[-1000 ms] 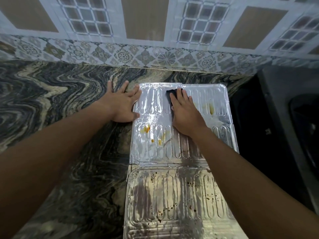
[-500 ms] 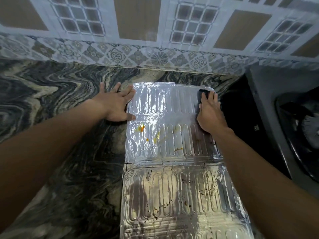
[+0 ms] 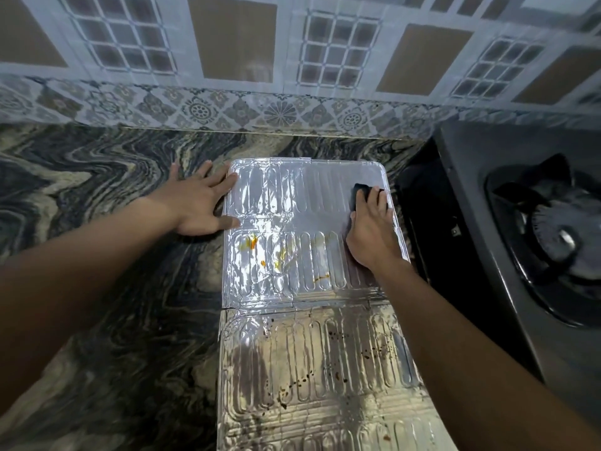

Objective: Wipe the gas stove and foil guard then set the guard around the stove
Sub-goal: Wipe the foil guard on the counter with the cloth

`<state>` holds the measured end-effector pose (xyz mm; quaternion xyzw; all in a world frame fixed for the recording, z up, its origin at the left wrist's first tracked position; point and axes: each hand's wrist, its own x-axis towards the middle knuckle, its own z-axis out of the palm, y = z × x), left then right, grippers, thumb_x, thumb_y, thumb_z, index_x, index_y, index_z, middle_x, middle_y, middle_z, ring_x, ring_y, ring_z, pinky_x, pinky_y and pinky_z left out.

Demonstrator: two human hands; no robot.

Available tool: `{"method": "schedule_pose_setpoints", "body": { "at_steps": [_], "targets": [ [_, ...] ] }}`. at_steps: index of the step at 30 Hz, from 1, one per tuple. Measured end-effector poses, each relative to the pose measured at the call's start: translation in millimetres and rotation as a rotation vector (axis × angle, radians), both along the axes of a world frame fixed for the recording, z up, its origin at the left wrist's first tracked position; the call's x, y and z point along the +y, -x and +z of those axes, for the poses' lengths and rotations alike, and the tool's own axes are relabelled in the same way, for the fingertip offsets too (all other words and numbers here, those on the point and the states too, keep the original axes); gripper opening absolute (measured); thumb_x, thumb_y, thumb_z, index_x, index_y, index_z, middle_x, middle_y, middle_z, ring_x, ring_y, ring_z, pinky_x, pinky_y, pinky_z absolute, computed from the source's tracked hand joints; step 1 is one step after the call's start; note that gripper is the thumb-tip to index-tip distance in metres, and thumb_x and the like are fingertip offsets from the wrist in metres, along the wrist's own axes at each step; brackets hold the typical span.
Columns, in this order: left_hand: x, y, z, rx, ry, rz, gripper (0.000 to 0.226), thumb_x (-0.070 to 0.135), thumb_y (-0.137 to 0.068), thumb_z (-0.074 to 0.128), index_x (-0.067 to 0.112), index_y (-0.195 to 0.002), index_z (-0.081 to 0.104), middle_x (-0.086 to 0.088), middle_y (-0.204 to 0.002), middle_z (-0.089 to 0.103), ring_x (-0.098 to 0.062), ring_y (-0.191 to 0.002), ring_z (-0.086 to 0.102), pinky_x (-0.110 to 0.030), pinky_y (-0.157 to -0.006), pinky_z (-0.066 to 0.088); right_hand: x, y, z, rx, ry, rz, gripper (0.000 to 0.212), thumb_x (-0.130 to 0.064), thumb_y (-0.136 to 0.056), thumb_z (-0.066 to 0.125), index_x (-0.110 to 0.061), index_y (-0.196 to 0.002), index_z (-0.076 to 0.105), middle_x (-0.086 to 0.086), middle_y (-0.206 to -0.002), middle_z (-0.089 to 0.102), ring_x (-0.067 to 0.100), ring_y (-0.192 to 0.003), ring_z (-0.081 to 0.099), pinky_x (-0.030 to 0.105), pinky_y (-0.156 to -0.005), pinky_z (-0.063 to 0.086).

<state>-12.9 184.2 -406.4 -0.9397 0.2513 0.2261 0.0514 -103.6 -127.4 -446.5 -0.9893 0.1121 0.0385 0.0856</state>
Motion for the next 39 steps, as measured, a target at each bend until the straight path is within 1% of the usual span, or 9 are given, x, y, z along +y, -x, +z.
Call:
{"method": "schedule_pose_setpoints", "body": {
  "at_steps": [2,4,7,11,17,24,28,34,39],
  "targets": [
    [7,10,1,-0.013,0.031,-0.031,0.105,0.088,-0.078,0.025,0.029,-0.157,-0.01,0.009,-0.16,-0.025,-0.018,-0.151,-0.015,-0.065,-0.117,-0.002,0,-1,0,-0.003,0.004,0.007,0.057,-0.018,-0.101,0.033,-0.003,-0.153,0.019,0.025,-0.161,0.01,0.039,-0.15,0.003,0.05,-0.121,0.009],
    [13,22,2,0.01,0.046,-0.047,0.118,0.098,-0.066,0.023,0.03,-0.156,-0.012,0.011,-0.157,-0.026,-0.017,-0.151,-0.017,-0.064,-0.117,-0.004,0,-1,-1,-0.011,0.005,0.004,0.057,-0.018,-0.1,0.035,-0.003,-0.153,0.02,0.025,-0.161,0.011,0.039,-0.15,0.004,0.049,-0.121,0.01],
    [17,33,2,0.04,0.015,-0.065,0.137,0.105,-0.05,0.032,0.03,-0.154,-0.017,0.01,-0.158,-0.027,-0.019,-0.15,-0.02,-0.064,-0.117,-0.007,0,0,0,-0.032,-0.035,-0.002,0.054,-0.016,-0.101,0.035,-0.004,-0.152,0.023,0.022,-0.161,0.013,0.037,-0.15,0.005,0.05,-0.12,0.01],
    [13,34,-1,0.064,-0.025,-0.045,0.148,0.106,-0.04,0.038,0.029,-0.154,-0.018,0.009,-0.161,-0.025,-0.021,-0.15,-0.019,-0.065,-0.115,-0.009,3,0,3,-0.021,-0.099,0.006,0.054,-0.014,-0.102,0.035,-0.007,-0.154,0.021,0.017,-0.163,0.011,0.035,-0.151,0.002,0.049,-0.121,0.005],
    [9,31,2,0.075,-0.06,-0.033,0.15,0.103,-0.041,0.045,0.028,-0.155,-0.018,0.009,-0.161,-0.024,-0.023,-0.15,-0.019,-0.066,-0.112,-0.012,25,2,1,-0.041,-0.102,0.083,0.052,-0.016,-0.104,0.029,-0.008,-0.155,0.018,0.016,-0.163,0.011,0.032,-0.151,0.001,0.048,-0.122,0.005],
    [8,31,0,0.092,-0.071,-0.013,0.151,0.103,-0.039,0.046,0.03,-0.154,-0.02,0.011,-0.16,-0.025,-0.022,-0.15,-0.02,-0.068,-0.112,-0.011,19,4,6,0.02,-0.167,0.179,0.053,-0.017,-0.105,0.027,-0.009,-0.156,0.015,0.014,-0.164,0.004,0.029,-0.152,-0.006,0.043,-0.123,0.002],
    [7,31,1,0.084,-0.093,-0.013,0.151,0.103,-0.039,0.045,0.03,-0.154,-0.02,0.012,-0.16,-0.025,-0.023,-0.15,-0.021,-0.069,-0.11,-0.01,1,0,6,0.046,-0.184,0.087,0.052,-0.014,-0.105,0.026,-0.009,-0.156,0.014,0.015,-0.165,0.003,0.03,-0.151,-0.006,0.046,-0.123,0.004],
    [7,33,1,0.096,-0.077,0.005,0.151,0.103,-0.037,0.046,0.032,-0.154,-0.02,0.013,-0.16,-0.024,-0.025,-0.149,-0.021,-0.07,-0.111,-0.01,8,37,1,-0.043,-0.165,-0.068,0.052,-0.017,-0.105,0.025,-0.007,-0.155,0.017,0.016,-0.164,0.005,0.029,-0.152,-0.004,0.044,-0.123,0.003],
    [6,34,2,0.083,-0.095,0.0,0.15,0.102,-0.039,0.046,0.031,-0.154,-0.019,0.012,-0.161,-0.022,-0.025,-0.15,-0.021,-0.068,-0.11,-0.012,13,67,2,-0.035,-0.176,-0.091,0.053,-0.019,-0.105,0.024,-0.008,-0.156,0.014,0.015,-0.164,-0.001,0.027,-0.151,-0.009,0.043,-0.123,-0.001]
  ]
}}
